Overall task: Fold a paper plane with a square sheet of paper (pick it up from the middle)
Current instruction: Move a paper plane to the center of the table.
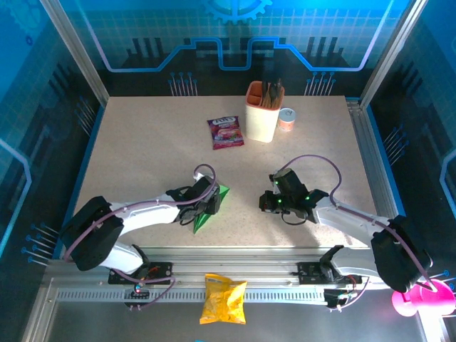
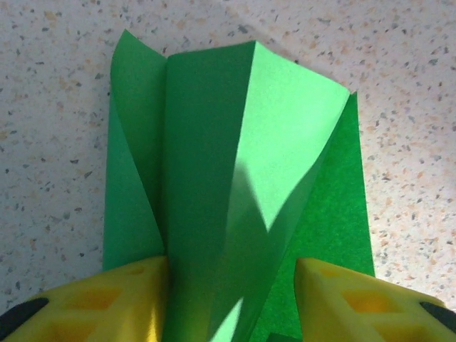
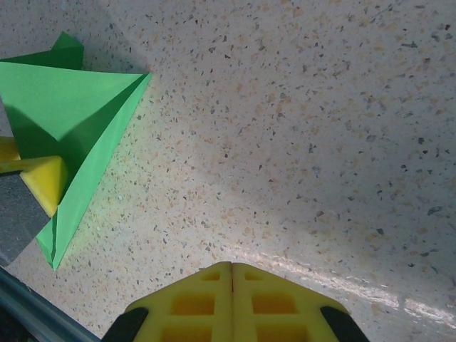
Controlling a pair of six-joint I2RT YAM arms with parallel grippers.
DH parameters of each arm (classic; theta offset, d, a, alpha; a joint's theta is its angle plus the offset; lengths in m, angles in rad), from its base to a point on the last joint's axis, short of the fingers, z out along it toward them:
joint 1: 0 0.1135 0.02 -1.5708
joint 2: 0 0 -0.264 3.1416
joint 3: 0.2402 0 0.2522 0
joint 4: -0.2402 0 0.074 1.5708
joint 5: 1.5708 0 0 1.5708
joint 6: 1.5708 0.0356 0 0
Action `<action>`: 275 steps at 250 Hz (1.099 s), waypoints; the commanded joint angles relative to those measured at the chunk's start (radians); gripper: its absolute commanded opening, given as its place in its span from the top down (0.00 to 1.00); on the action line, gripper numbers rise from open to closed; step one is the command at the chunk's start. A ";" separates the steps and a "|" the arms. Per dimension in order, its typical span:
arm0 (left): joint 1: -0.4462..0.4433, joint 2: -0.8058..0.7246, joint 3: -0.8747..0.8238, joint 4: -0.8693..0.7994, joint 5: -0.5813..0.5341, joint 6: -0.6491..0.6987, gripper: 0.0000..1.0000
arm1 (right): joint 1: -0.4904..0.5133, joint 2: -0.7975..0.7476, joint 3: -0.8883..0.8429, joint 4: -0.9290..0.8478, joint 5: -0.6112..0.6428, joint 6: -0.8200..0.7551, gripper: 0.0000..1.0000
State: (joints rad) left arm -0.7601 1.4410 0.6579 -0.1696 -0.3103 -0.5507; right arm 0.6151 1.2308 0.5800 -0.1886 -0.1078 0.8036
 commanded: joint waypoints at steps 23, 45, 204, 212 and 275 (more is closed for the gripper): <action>0.008 -0.001 -0.015 0.000 -0.043 -0.005 0.45 | 0.014 0.004 0.025 0.011 0.011 0.002 0.98; 0.008 -0.003 -0.021 0.001 -0.056 -0.005 0.42 | 0.014 0.003 0.024 0.009 0.010 0.002 0.98; 0.021 0.122 -0.071 0.125 0.006 -0.079 0.41 | 0.015 -0.014 0.039 -0.023 0.023 -0.009 0.98; 0.021 0.129 -0.063 0.128 0.009 -0.091 0.41 | 0.014 -0.017 0.042 -0.026 0.026 -0.010 0.98; -0.033 0.220 0.085 0.063 -0.021 -0.202 0.41 | 0.009 -0.026 0.064 -0.056 0.036 -0.020 0.98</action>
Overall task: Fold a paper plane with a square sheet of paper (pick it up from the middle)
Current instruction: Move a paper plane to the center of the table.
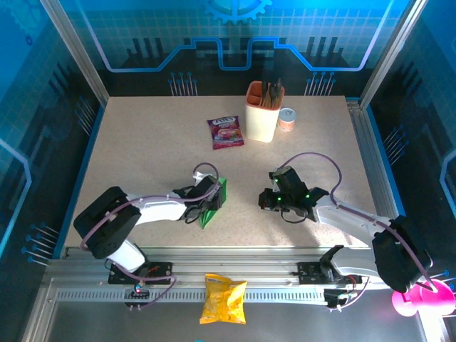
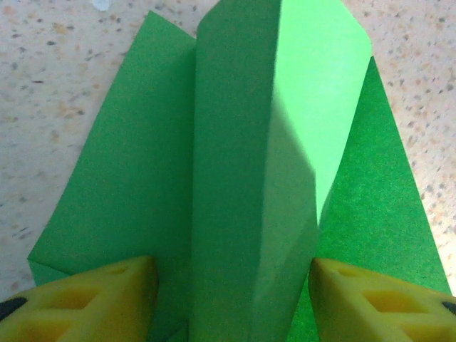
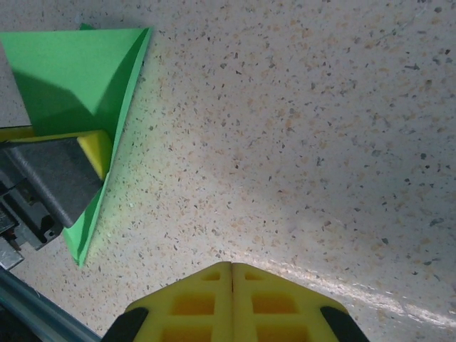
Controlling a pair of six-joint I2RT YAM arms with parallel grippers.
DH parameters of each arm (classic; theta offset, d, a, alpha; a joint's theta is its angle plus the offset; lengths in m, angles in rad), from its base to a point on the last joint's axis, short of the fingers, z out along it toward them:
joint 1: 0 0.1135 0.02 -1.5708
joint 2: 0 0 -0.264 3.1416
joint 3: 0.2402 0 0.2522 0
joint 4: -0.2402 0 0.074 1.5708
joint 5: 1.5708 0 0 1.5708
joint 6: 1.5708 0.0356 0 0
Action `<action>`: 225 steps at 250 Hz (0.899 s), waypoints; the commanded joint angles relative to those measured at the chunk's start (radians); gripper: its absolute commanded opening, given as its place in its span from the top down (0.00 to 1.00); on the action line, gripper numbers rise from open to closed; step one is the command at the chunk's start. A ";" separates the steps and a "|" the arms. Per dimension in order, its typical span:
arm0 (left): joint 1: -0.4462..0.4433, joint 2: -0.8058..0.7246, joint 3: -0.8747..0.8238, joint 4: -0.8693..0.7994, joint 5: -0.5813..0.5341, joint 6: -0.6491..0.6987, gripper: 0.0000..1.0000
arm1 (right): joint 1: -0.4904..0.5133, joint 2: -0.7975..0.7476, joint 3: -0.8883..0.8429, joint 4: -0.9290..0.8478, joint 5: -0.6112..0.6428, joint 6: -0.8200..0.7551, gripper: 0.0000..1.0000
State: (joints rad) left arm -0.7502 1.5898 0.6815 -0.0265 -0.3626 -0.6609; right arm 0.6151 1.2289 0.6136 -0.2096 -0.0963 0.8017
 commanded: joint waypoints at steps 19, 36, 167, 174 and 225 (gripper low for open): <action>-0.068 0.108 0.123 -0.131 -0.001 -0.100 0.41 | 0.006 -0.033 0.031 -0.042 0.027 -0.018 0.98; -0.078 0.128 0.158 -0.163 -0.020 -0.096 0.41 | 0.005 -0.042 0.031 -0.048 0.027 -0.021 0.98; -0.080 0.025 0.239 -0.250 -0.064 0.004 0.39 | 0.003 -0.039 0.047 -0.041 -0.002 -0.034 0.98; -0.081 0.023 0.240 -0.251 -0.065 0.005 0.39 | 0.003 -0.037 0.047 -0.039 -0.004 -0.033 0.98; -0.080 0.010 0.254 -0.247 -0.060 0.020 0.39 | 0.004 -0.035 0.043 -0.033 -0.008 -0.032 0.98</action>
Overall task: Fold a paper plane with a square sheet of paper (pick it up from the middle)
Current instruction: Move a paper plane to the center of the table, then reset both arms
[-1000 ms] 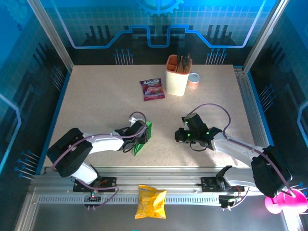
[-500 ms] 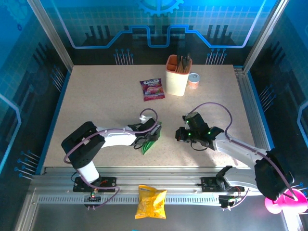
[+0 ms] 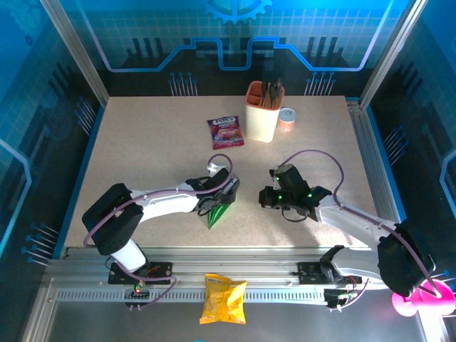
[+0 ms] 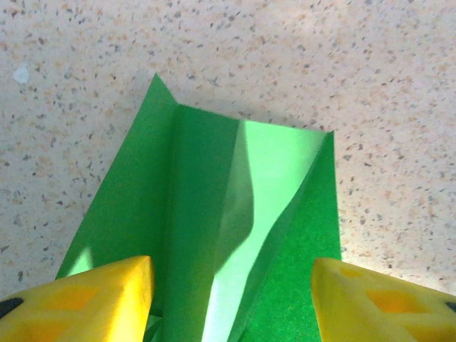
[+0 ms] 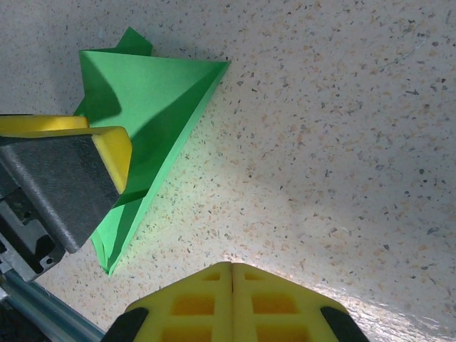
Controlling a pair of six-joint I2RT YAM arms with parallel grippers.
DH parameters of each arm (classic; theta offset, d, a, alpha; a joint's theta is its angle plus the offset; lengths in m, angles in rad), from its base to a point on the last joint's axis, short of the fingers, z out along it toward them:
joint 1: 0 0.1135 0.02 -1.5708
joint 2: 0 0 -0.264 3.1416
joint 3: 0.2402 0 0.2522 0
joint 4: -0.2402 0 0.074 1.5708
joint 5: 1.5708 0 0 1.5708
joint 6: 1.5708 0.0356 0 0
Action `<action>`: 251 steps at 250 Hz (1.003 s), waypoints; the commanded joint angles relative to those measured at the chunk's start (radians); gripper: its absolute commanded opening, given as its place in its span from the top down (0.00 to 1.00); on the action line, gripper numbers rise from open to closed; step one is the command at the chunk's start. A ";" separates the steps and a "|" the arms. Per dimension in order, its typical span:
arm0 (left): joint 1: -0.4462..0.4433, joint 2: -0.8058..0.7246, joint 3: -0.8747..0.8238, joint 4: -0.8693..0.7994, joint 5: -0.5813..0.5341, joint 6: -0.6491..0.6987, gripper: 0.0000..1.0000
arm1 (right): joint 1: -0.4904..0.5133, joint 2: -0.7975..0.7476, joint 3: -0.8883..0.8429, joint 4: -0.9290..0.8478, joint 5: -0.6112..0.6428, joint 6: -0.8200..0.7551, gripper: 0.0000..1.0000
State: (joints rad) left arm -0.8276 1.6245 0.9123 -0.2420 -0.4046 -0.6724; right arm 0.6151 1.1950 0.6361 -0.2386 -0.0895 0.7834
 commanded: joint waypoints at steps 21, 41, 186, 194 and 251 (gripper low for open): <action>-0.004 -0.034 0.030 -0.035 -0.019 0.041 0.39 | 0.004 -0.002 0.020 -0.002 -0.016 -0.013 0.98; -0.004 -0.063 0.042 -0.041 -0.025 0.063 0.39 | 0.003 -0.010 0.022 -0.009 -0.013 -0.016 0.98; 0.404 -0.580 -0.028 0.078 -0.218 0.460 0.00 | -0.372 -0.274 0.140 -0.184 0.514 -0.234 0.01; 0.455 -0.595 -0.069 0.150 -0.213 0.484 0.00 | -0.392 -0.275 0.112 -0.105 0.546 -0.284 0.01; 0.683 -0.532 -0.283 0.437 -0.179 0.574 0.00 | -0.517 -0.160 -0.035 0.195 0.605 -0.530 0.01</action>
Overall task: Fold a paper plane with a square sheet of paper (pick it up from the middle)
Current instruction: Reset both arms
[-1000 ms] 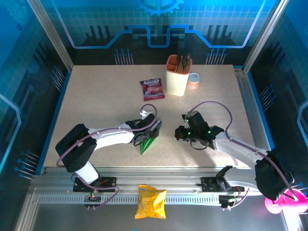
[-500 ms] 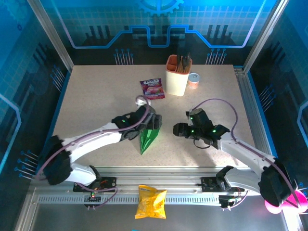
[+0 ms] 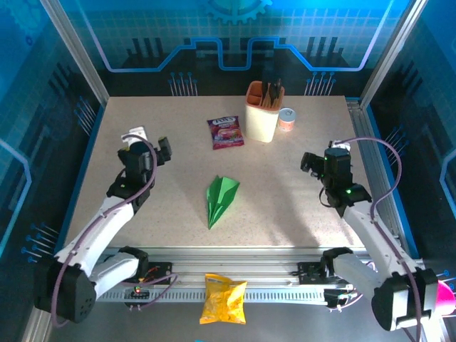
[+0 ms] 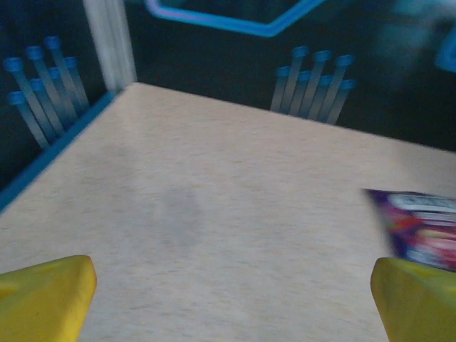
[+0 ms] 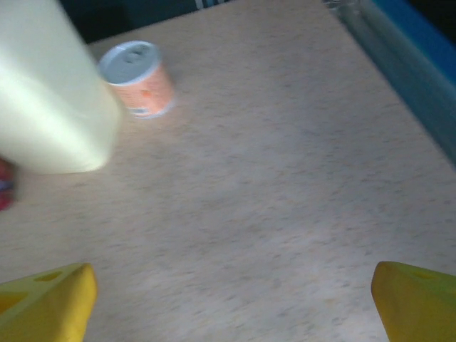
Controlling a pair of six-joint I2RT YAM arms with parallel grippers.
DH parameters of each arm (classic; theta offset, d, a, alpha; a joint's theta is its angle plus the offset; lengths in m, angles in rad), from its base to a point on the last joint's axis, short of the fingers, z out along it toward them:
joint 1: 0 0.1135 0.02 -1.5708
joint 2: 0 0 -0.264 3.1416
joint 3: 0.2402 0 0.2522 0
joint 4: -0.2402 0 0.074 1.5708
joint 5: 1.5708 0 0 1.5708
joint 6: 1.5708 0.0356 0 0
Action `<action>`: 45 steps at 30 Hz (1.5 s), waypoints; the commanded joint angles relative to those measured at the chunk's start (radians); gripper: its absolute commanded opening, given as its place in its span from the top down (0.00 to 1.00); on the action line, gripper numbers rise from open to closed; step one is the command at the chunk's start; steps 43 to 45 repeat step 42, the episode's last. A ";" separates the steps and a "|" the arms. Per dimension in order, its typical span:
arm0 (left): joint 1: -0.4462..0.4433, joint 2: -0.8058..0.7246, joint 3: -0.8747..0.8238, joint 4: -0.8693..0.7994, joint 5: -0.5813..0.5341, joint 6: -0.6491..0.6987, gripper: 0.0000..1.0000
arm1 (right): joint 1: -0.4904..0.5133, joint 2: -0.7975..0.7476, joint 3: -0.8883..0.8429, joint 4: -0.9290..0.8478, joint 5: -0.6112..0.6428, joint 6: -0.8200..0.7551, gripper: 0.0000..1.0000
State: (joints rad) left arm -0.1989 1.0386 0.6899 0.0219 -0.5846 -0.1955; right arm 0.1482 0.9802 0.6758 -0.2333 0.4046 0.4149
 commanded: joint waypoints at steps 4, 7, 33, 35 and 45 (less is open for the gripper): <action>0.078 0.154 -0.154 0.356 0.041 0.131 0.00 | -0.102 0.121 -0.137 0.322 0.085 -0.215 0.01; 0.082 0.307 -0.260 0.681 0.057 0.178 0.00 | -0.164 0.176 -0.197 0.465 -0.020 -0.191 0.01; 0.174 0.523 -0.317 0.931 0.383 0.178 0.00 | -0.071 0.555 -0.269 1.105 -0.265 -0.416 0.01; 0.174 0.523 -0.320 0.932 0.381 0.179 0.00 | -0.073 0.554 -0.268 1.103 -0.268 -0.415 0.01; 0.158 0.523 -0.321 0.940 0.367 0.193 0.00 | -0.085 0.554 -0.261 1.091 -0.324 -0.424 0.01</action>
